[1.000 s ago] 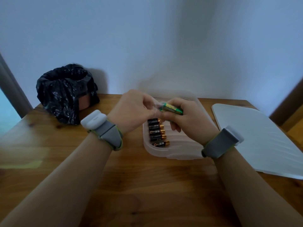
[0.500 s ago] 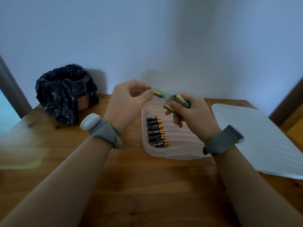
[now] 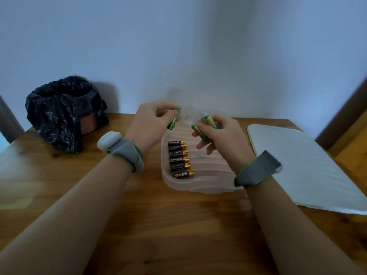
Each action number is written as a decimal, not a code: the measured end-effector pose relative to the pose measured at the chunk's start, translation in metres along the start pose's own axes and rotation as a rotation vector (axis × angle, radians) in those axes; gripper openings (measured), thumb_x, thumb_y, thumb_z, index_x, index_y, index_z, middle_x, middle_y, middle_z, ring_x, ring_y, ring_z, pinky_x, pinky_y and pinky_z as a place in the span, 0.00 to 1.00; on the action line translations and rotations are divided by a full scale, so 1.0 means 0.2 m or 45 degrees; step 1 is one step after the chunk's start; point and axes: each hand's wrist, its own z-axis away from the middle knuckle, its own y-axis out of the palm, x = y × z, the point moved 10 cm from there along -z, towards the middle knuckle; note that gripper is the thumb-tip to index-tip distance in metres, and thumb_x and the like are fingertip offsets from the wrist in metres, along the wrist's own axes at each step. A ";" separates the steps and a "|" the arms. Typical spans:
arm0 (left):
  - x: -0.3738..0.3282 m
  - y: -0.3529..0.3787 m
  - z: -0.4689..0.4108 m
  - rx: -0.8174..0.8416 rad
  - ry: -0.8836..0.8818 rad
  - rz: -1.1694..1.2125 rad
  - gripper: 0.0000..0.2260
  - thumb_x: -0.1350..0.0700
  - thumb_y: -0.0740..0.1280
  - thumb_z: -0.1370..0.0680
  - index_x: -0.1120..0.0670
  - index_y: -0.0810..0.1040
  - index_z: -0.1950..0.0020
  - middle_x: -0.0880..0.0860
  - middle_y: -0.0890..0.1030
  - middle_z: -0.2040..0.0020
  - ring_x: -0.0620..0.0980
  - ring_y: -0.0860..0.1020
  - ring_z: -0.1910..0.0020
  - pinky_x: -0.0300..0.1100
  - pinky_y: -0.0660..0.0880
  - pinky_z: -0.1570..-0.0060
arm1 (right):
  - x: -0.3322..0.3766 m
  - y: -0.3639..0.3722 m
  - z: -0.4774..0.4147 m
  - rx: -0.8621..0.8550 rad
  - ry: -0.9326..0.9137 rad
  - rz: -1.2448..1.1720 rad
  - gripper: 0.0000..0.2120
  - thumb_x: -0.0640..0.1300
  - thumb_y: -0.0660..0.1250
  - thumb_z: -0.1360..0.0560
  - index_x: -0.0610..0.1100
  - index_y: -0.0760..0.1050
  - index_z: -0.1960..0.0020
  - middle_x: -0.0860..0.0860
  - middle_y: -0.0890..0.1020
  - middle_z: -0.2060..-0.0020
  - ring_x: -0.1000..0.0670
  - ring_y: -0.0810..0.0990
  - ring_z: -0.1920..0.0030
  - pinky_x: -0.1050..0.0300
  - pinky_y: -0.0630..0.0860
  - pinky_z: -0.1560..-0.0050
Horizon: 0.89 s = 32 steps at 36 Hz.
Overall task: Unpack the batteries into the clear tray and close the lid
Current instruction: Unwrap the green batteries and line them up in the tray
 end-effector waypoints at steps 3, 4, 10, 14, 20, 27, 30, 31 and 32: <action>0.01 0.06 -0.02 0.095 0.006 -0.144 0.06 0.57 0.69 0.22 0.50 0.84 0.47 0.51 0.86 0.55 0.46 0.83 0.54 0.45 0.79 0.45 | -0.02 -0.01 0.00 -0.027 0.053 -0.064 0.07 0.45 0.71 0.19 0.42 0.80 0.43 0.44 0.89 0.55 0.38 0.88 0.58 0.46 0.82 0.63; 0.01 0.08 -0.03 0.121 0.013 -0.201 0.06 0.56 0.70 0.22 0.49 0.84 0.48 0.49 0.86 0.55 0.45 0.83 0.53 0.45 0.79 0.45 | -0.03 -0.02 -0.01 -0.033 0.069 -0.089 0.07 0.44 0.71 0.19 0.42 0.80 0.43 0.44 0.89 0.55 0.37 0.88 0.58 0.47 0.83 0.63; 0.00 0.11 -0.07 0.153 0.051 -0.531 0.10 0.50 0.73 0.25 0.50 0.84 0.45 0.47 0.85 0.55 0.44 0.82 0.53 0.36 0.75 0.51 | -0.06 -0.01 -0.01 -0.045 0.162 -0.236 0.10 0.41 0.71 0.20 0.41 0.77 0.40 0.42 0.88 0.53 0.38 0.89 0.58 0.46 0.84 0.60; -0.02 0.14 -0.09 0.172 0.077 -0.711 0.07 0.51 0.74 0.25 0.51 0.86 0.50 0.49 0.86 0.56 0.46 0.83 0.54 0.42 0.78 0.48 | -0.07 -0.01 -0.01 -0.058 0.166 -0.247 0.12 0.39 0.70 0.19 0.40 0.75 0.36 0.42 0.88 0.53 0.38 0.89 0.58 0.45 0.85 0.58; 0.03 0.24 -0.16 0.323 0.100 -0.941 0.07 0.51 0.72 0.24 0.51 0.86 0.49 0.49 0.85 0.52 0.48 0.82 0.52 0.45 0.78 0.47 | -0.08 -0.01 -0.02 -0.074 0.173 -0.233 0.07 0.38 0.68 0.18 0.41 0.75 0.40 0.41 0.88 0.53 0.37 0.89 0.58 0.45 0.85 0.59; 0.11 0.32 -0.23 0.416 0.115 -1.147 0.06 0.50 0.73 0.25 0.48 0.86 0.50 0.47 0.85 0.51 0.48 0.81 0.50 0.42 0.77 0.49 | -0.09 -0.01 -0.02 -0.078 0.168 -0.197 0.06 0.40 0.69 0.18 0.44 0.76 0.42 0.43 0.89 0.54 0.39 0.89 0.59 0.44 0.85 0.57; 0.14 0.34 -0.25 0.434 0.121 -1.198 0.06 0.49 0.74 0.25 0.48 0.85 0.50 0.46 0.84 0.51 0.46 0.79 0.52 0.38 0.71 0.55 | -0.09 0.00 -0.02 -0.061 0.172 -0.191 0.07 0.40 0.69 0.18 0.44 0.75 0.41 0.43 0.88 0.53 0.39 0.89 0.58 0.42 0.85 0.56; 0.16 0.34 -0.26 0.441 0.117 -1.211 0.06 0.49 0.74 0.25 0.47 0.85 0.50 0.46 0.84 0.51 0.46 0.78 0.53 0.38 0.69 0.56 | -0.09 0.00 -0.02 -0.057 0.172 -0.190 0.08 0.40 0.69 0.18 0.44 0.75 0.40 0.43 0.88 0.53 0.39 0.89 0.58 0.42 0.85 0.55; 0.16 0.34 -0.26 0.442 0.115 -1.226 0.06 0.49 0.74 0.25 0.47 0.85 0.50 0.46 0.84 0.51 0.45 0.77 0.54 0.38 0.68 0.56 | -0.09 0.00 -0.02 -0.057 0.171 -0.188 0.08 0.40 0.69 0.18 0.43 0.75 0.39 0.42 0.88 0.53 0.39 0.89 0.58 0.42 0.85 0.56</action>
